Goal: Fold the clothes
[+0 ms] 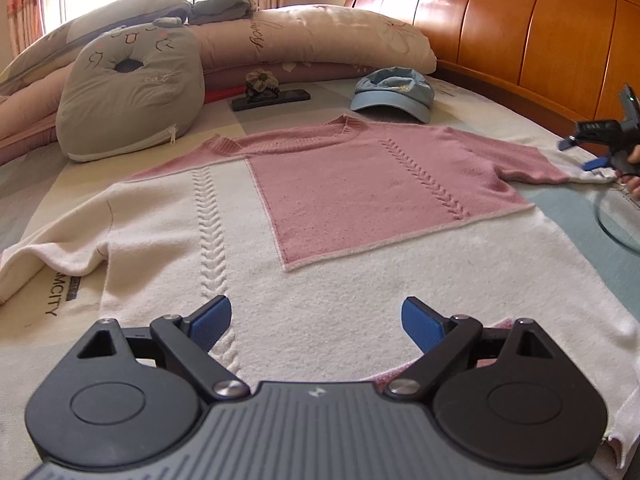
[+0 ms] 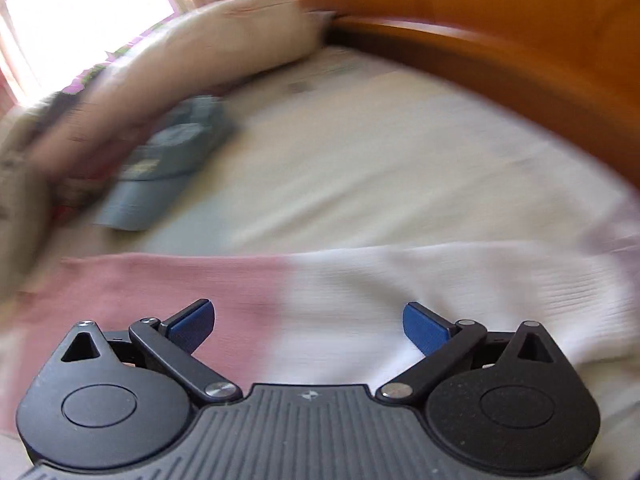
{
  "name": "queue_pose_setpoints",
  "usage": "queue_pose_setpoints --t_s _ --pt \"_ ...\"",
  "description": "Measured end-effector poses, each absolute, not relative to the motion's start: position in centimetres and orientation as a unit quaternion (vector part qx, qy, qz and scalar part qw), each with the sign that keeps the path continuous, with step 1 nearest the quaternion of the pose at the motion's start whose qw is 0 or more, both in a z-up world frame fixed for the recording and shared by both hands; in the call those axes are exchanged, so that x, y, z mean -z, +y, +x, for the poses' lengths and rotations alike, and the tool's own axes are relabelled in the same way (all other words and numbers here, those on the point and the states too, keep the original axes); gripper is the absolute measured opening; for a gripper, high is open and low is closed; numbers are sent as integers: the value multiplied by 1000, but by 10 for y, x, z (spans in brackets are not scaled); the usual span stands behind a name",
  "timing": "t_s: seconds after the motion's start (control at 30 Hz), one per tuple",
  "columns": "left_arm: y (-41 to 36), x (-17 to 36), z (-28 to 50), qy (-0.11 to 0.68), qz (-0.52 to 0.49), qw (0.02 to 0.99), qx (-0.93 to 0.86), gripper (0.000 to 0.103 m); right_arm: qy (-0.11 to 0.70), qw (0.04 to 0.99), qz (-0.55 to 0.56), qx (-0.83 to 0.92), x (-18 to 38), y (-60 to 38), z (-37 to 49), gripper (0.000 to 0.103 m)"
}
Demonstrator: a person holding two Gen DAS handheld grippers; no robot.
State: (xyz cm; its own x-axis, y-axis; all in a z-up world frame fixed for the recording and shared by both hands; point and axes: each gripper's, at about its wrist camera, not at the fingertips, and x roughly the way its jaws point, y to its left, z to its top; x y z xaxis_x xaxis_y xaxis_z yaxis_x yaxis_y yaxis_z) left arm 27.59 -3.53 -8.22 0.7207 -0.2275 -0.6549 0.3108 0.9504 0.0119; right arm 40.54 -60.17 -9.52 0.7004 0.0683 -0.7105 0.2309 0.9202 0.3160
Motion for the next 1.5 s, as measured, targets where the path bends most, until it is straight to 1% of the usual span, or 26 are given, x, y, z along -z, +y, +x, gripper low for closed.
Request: queue_pose_setpoints --t_s 0.07,0.23,0.3,0.33,0.43,0.47,0.57,0.63,0.73,0.87,0.93,1.03,1.1,1.27,1.37,1.5 --pt "-37 85 279 349 58 924 145 92 391 897 191 72 92 -620 399 103" --pt "-44 86 282 358 67 918 160 92 348 905 228 93 77 -642 386 103" --pt "-45 86 282 358 82 917 157 92 368 890 255 88 87 -651 392 103" --pt "-44 86 282 359 84 916 156 92 383 886 241 98 93 -652 393 102" --pt "-41 87 282 364 86 914 155 92 383 897 158 153 97 -649 388 101" --pt "-41 87 283 365 87 914 155 92 387 891 150 181 97 -651 389 101" --pt "-41 85 286 358 89 918 148 92 377 891 184 176 91 -655 384 102" --pt "-42 80 288 348 88 921 148 92 378 897 163 159 85 -636 389 103" --pt "-45 77 289 343 89 923 148 92 408 890 124 164 87 -603 408 103" --pt "-44 77 288 344 93 922 152 92 423 882 85 191 110 -583 425 103" --pt "-44 76 287 344 95 922 153 92 408 885 86 208 114 -591 426 103" --pt "-41 75 289 345 88 922 152 92 425 864 101 249 101 -595 436 103" --pt "-39 76 290 344 83 924 149 92 426 873 106 214 89 -576 440 103" --pt "-40 75 283 342 83 923 155 92 446 883 109 99 71 -494 468 103" --pt "-39 73 279 341 79 923 159 92 463 880 85 59 77 -439 488 103" --pt "-40 73 276 341 84 922 163 92 471 880 47 50 99 -391 511 103"
